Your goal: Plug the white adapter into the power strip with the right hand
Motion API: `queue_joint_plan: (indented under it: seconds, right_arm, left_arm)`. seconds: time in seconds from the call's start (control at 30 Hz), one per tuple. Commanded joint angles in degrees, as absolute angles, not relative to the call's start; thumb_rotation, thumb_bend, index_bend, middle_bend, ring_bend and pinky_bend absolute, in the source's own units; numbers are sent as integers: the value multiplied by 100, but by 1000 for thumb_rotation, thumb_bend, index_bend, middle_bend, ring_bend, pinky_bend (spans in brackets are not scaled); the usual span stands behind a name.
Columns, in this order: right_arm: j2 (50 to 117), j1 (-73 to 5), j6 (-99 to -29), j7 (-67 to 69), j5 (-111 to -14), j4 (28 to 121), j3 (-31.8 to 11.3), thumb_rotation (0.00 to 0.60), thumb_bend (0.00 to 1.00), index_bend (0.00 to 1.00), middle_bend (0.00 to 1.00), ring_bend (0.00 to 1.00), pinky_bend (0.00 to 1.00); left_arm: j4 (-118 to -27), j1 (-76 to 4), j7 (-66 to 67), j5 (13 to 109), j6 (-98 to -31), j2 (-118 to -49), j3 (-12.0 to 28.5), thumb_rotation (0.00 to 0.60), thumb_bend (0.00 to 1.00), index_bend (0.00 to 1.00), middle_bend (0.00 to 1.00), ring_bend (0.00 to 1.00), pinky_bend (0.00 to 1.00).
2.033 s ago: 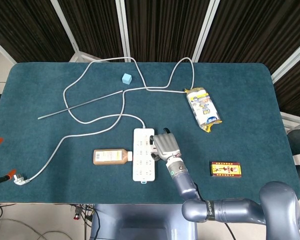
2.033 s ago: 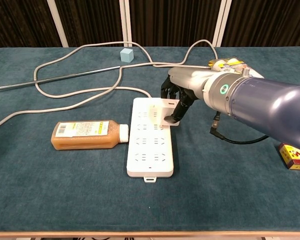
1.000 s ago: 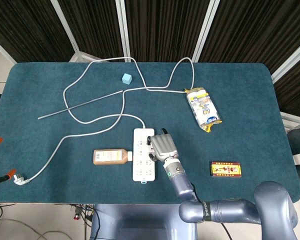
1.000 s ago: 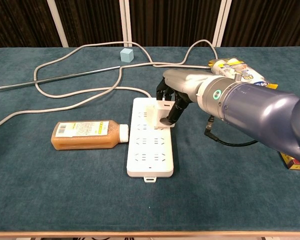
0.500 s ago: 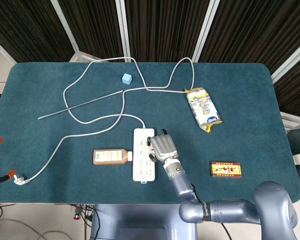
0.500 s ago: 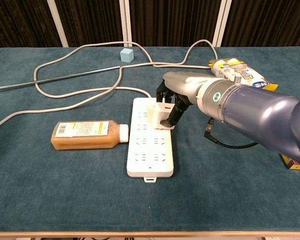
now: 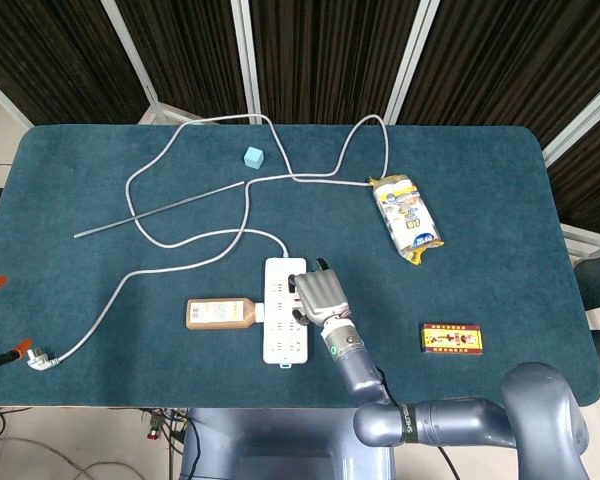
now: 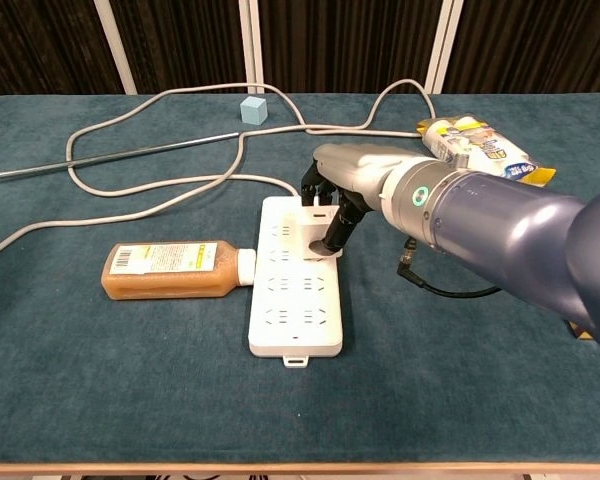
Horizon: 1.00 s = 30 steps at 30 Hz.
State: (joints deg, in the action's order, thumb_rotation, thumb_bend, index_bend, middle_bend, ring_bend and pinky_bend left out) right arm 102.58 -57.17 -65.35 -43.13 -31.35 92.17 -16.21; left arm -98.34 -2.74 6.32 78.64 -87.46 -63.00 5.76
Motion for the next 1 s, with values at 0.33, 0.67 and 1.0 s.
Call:
queue_joint_plan:
  seconds: [0.33,0.67,1.0]
  right_arm:
    - [10315,-5730,-6516,-4336,-3102,9153,-1605,600,517,751,597,469,144]
    - [10336,-5735,-6472,-4329,-3106,9111,-1598,600,517,755,598,470,144]
    - [10392,-5753,-6417,-4339,-3064,9010,-1590,600,517,760,600,471,144]
  left_arm:
    - [-9837,-274,632,7862,-8741,-6293,576,600,90,193,0,0,0]
    - [-9837,-275,640,7860,-8741,-6297,575,600,90,194,0,0,0]
    - [-9835,-267,632,7855,-8763,-6296,585,600,90,194,0,0,0]
